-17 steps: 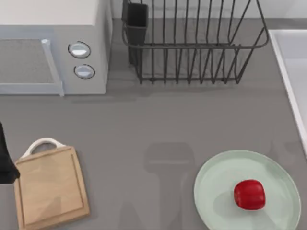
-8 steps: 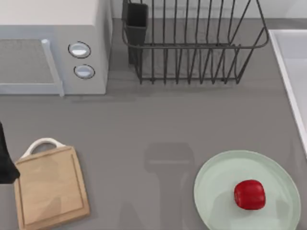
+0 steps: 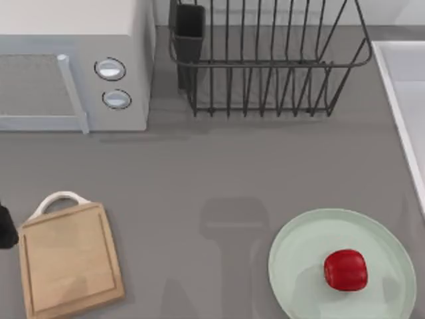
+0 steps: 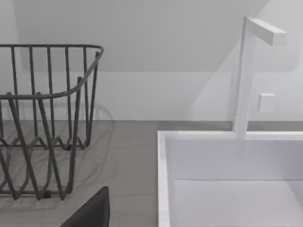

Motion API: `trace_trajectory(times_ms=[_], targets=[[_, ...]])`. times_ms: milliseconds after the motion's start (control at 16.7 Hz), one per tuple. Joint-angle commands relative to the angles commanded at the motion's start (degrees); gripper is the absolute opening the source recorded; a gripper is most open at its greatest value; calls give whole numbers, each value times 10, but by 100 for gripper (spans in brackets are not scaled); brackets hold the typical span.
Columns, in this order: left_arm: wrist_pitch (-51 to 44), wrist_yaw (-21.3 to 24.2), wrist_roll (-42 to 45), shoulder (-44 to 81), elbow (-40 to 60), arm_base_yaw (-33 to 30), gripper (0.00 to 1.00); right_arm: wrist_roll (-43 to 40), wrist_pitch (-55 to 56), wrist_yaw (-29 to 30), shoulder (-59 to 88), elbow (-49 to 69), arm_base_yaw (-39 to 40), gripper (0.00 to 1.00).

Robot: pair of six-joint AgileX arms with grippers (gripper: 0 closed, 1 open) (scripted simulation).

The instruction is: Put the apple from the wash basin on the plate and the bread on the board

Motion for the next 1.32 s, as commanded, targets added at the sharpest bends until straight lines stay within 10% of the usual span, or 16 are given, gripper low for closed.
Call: trace_trajectory(times_ms=[840, 1320], targets=[[-434, 0, 546, 767, 488, 130, 100, 0, 0, 0, 0, 0, 0, 100], [-534, 1, 680, 936, 612, 162, 100, 0, 0, 0, 0, 0, 0, 100]])
